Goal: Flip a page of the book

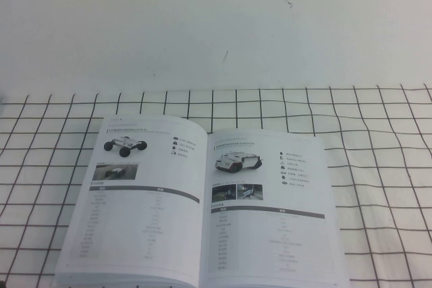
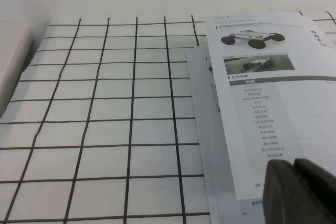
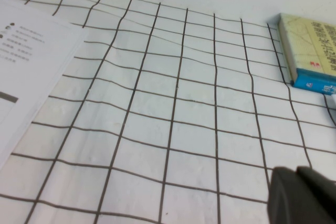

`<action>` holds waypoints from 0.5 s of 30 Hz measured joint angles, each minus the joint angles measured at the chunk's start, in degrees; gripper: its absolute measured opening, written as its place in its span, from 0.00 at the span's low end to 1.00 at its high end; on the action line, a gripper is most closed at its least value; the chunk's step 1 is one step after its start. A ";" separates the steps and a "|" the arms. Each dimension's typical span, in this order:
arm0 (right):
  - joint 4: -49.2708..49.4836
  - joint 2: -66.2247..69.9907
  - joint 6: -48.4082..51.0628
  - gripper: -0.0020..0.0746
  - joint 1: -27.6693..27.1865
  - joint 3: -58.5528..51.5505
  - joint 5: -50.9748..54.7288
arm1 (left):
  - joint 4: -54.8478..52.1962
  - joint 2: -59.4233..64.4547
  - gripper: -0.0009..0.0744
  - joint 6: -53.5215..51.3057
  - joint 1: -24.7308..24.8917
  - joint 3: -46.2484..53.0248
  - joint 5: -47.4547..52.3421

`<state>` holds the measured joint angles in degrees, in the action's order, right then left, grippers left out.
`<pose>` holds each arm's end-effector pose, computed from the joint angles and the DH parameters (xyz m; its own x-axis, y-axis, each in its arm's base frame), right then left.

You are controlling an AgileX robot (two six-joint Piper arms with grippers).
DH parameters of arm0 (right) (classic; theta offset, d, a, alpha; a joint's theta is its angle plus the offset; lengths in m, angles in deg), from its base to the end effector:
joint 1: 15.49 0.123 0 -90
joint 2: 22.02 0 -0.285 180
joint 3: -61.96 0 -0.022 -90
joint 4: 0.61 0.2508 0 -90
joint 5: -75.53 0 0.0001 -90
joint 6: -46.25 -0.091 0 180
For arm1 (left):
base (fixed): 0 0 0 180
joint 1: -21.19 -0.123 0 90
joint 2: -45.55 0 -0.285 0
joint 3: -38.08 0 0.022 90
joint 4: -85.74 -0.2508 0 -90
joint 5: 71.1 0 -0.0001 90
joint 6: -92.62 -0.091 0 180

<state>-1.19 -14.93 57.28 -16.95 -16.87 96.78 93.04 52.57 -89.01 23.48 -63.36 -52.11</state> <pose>0.0527 -0.0017 0.1710 -0.2949 -0.1931 -0.9358 -0.0308 0.9808 -0.1927 0.0533 -0.0059 0.1763 -0.2552 -0.0818 -0.9634 0.0567 0.9934 -0.0993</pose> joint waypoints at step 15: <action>0.00 0.00 0.00 0.02 0.00 0.00 -23.89 | -0.19 0.00 0.01 0.00 0.00 0.24 -18.99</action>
<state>-1.19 -14.93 57.28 -16.95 -16.87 72.89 92.85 52.57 -89.01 23.48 -63.12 -71.10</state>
